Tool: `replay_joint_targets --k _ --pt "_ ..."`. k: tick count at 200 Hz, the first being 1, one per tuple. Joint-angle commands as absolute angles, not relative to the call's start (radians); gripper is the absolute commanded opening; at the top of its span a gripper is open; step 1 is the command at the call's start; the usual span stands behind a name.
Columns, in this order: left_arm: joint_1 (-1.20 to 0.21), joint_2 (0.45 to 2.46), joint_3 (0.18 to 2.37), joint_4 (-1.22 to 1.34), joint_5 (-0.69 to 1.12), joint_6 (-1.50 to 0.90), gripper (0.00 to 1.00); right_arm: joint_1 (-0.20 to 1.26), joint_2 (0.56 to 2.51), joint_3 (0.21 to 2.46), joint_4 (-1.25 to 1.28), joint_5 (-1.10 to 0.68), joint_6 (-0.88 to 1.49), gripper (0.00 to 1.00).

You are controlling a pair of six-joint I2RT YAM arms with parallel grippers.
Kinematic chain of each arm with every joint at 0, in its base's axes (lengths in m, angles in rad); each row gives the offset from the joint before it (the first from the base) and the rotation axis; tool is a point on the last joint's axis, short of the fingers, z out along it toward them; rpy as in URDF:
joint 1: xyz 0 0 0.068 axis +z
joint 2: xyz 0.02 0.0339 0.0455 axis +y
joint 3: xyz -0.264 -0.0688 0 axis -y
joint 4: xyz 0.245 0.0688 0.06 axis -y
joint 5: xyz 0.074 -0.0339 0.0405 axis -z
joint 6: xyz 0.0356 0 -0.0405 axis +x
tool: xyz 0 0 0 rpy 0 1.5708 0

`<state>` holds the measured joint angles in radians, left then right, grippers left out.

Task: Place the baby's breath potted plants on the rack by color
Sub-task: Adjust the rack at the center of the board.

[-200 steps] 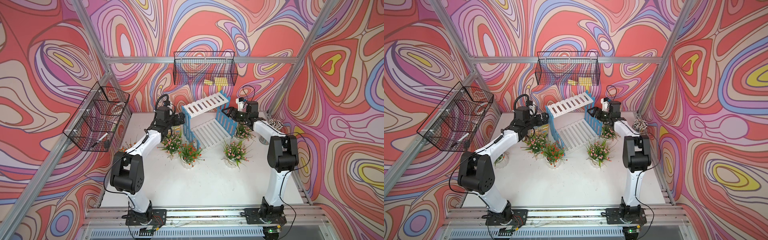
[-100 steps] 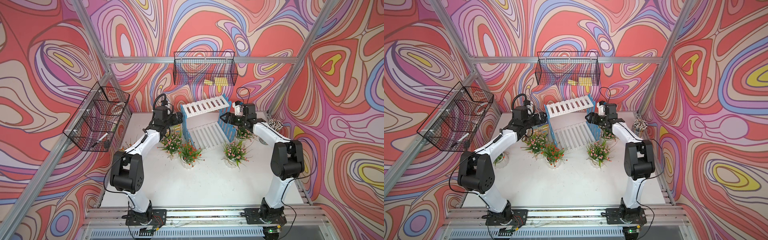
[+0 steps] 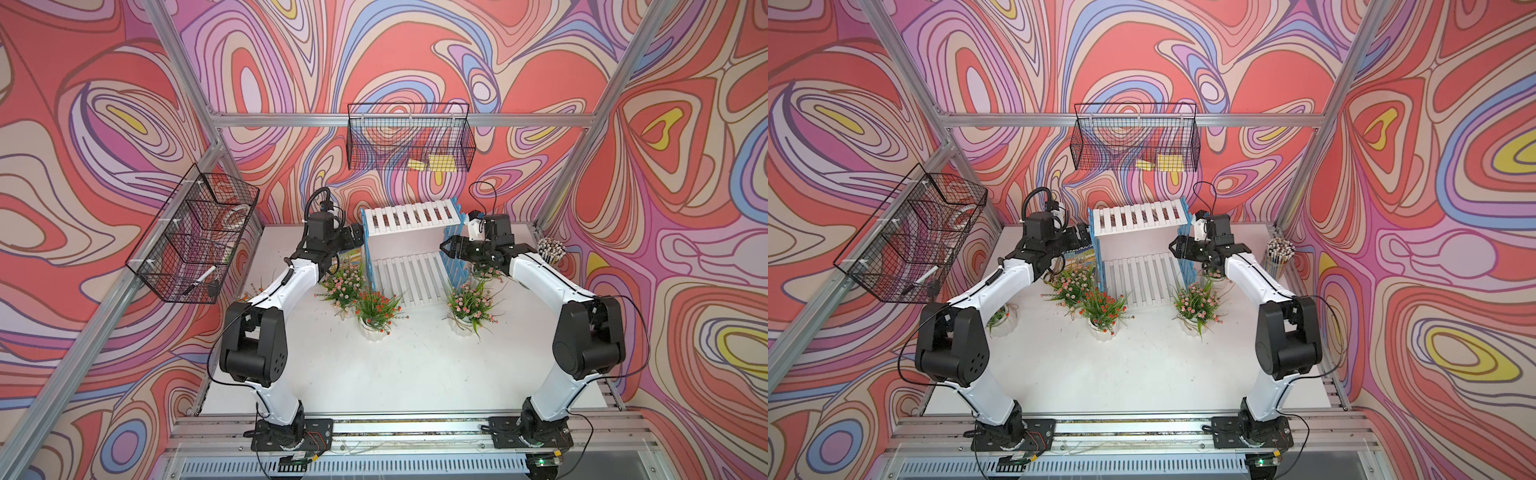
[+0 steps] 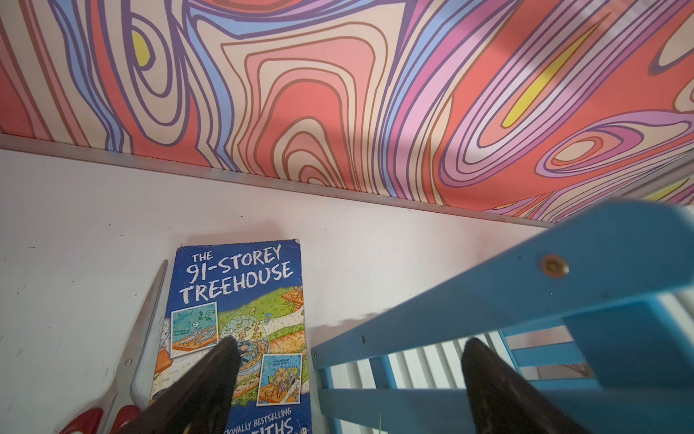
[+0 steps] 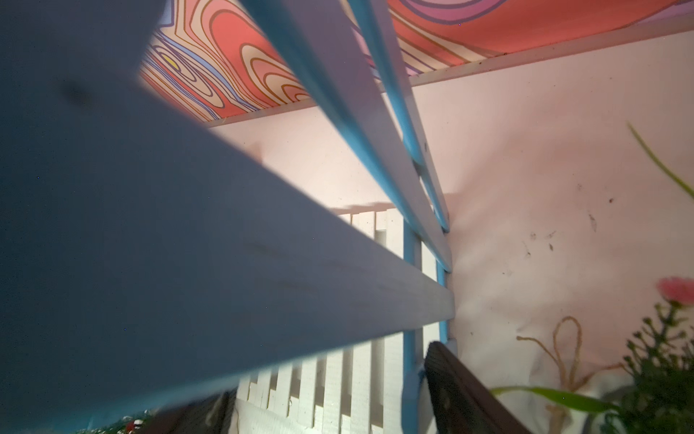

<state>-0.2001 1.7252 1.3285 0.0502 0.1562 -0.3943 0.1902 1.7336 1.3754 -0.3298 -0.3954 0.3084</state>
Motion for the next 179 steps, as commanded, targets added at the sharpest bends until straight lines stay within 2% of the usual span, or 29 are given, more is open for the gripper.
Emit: replay_joint_targets --k 1,179 --pt "-0.211 1.736 1.356 0.058 0.21 -0.4 0.94 0.243 1.678 1.347 -0.349 -0.432 0.275 0.8" --pt "-0.212 1.755 1.338 0.086 0.268 -0.414 0.94 0.409 1.514 1.205 -0.41 -0.281 0.3 0.8"
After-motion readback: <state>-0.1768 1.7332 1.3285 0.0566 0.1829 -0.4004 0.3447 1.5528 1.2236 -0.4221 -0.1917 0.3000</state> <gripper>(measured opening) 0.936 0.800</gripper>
